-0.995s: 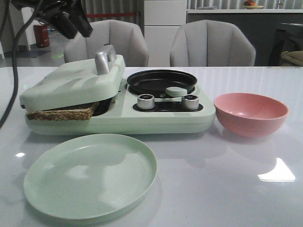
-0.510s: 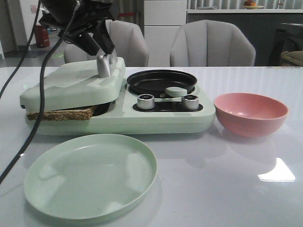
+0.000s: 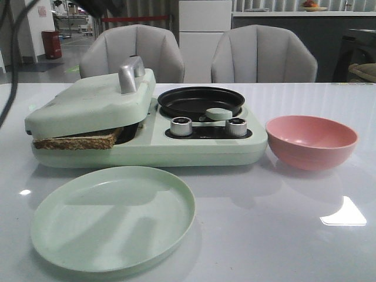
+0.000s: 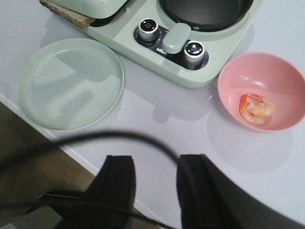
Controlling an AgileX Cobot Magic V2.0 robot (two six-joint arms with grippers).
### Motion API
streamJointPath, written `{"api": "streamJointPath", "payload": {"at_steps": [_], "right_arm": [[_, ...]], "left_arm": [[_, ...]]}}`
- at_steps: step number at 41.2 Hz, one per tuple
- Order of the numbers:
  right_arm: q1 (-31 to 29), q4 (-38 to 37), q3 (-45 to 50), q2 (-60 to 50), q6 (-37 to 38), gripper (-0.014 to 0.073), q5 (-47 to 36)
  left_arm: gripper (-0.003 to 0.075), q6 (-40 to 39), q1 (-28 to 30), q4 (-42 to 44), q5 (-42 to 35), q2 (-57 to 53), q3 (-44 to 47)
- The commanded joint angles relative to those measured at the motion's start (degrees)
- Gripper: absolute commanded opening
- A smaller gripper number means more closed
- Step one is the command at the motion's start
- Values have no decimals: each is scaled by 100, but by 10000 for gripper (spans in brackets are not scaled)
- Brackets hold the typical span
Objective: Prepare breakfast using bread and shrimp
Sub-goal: 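Press the closed lid down and release the handle, then move the right gripper toward the pink bowl with the shrimp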
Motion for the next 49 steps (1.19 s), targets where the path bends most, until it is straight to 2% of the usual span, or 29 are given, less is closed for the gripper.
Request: {"api": "streamJointPath", "payload": {"at_steps": [1,9,23,31,40,49], "right_arm": [[-4,13,-157,-15,-3,343,-386],[-4,13,-157,-15,-3,343,-386],[-4,13,-157,-15,-3,343,-404],[-4,13,-157,-15,-3,343,-410],[-4,13,-157,-15,-3,343,-405],[-4,-103,-157,-15,-3,343,-401]], "left_arm": [[288,20,-170,-100,-87,-673,-164],[288,185,-677,66,-43,-1464,271],[288,315,-1612,438,-68,-2794,1591],[288,288,-1728,522,-71,-3639,2340],[288,-138,-1728,833,-175,-4572,3173],[288,-1404,-1728,1861,-210,-5302,3705]]}}
